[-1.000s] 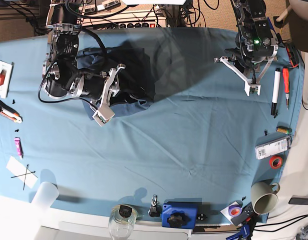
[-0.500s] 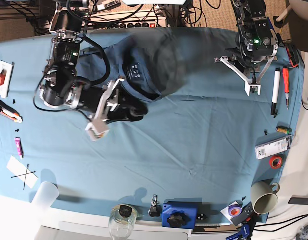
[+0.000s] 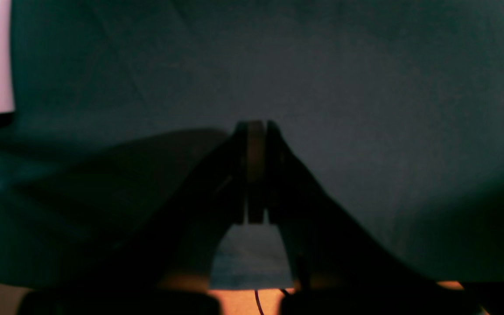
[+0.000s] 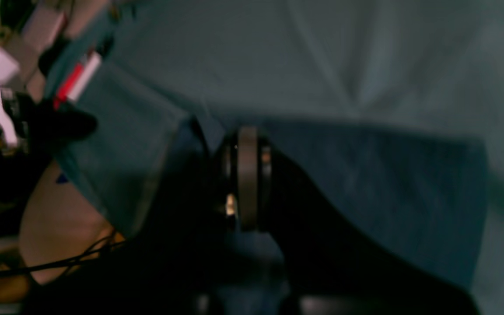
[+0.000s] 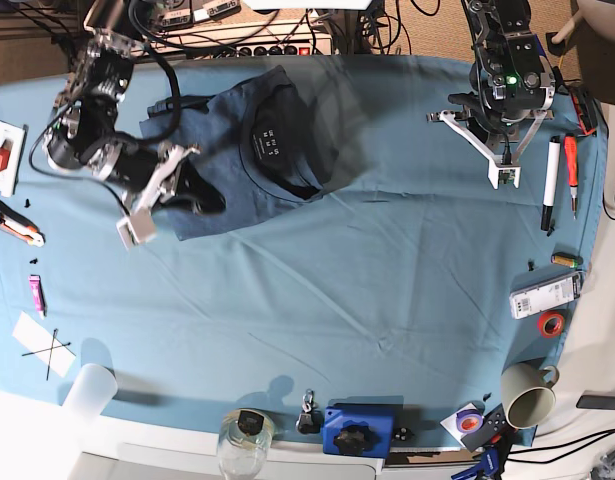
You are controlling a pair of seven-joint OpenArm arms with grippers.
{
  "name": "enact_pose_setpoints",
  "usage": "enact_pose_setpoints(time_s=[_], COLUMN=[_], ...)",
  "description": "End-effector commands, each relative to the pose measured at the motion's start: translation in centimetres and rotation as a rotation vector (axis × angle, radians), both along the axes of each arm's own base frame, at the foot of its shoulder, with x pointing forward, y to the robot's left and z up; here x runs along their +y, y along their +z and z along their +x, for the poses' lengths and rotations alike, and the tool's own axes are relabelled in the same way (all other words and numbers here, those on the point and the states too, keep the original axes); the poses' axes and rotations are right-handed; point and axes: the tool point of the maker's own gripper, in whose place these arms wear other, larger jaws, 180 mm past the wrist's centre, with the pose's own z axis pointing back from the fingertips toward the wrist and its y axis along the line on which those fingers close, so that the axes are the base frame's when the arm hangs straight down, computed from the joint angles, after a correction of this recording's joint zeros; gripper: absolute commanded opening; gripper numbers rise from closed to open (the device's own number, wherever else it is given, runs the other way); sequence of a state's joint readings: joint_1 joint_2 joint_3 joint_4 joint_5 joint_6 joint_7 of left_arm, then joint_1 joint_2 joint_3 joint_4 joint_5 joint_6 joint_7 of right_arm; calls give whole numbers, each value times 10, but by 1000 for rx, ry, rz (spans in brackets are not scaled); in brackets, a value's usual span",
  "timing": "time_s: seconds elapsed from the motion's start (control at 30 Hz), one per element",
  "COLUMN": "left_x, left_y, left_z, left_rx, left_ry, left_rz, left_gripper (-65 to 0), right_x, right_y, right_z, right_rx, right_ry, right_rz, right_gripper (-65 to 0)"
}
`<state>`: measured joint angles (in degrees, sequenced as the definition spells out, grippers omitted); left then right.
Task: Fold the T-shirt properly
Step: 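Lay the held end onto the stack with the right gripper and release, then press and tidy the folded shirt's edge with the right gripper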
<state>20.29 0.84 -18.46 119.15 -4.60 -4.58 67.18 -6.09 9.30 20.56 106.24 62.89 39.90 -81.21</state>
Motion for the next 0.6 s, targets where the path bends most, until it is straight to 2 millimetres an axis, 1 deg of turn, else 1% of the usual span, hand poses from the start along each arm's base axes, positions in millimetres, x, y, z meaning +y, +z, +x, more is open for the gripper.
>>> enact_pose_setpoints(time_s=[0.0,0.1,0.2,0.37,0.5,0.57], left_x=[1,0,-6,-15,-15,-15], left_y=[8,8,8,9,9,9], left_z=[6,6,7,8,8,8], left_rx=[-35,-36,-46,-53,-52,-53], left_ry=[0,-1,-6,-59,-62,-62], left_rz=[5,1,-36,-64,-64,-64], left_gripper=[-650,-650,-650,-650,-650,-650], right_x=[0,-3,-10,-23,-28,-29], right_y=[8,-10,-29,-59,-88,-97], right_z=[0,-18,-32,-42,-51,-55], right_rx=[-29,35,99,202,303,344], right_ry=[2,-3,-16,-45,-82,-83], right_rz=[15,-6,-65,-112,-60,-49], right_gripper=[-650,-650,-650,-650,-650,-650])
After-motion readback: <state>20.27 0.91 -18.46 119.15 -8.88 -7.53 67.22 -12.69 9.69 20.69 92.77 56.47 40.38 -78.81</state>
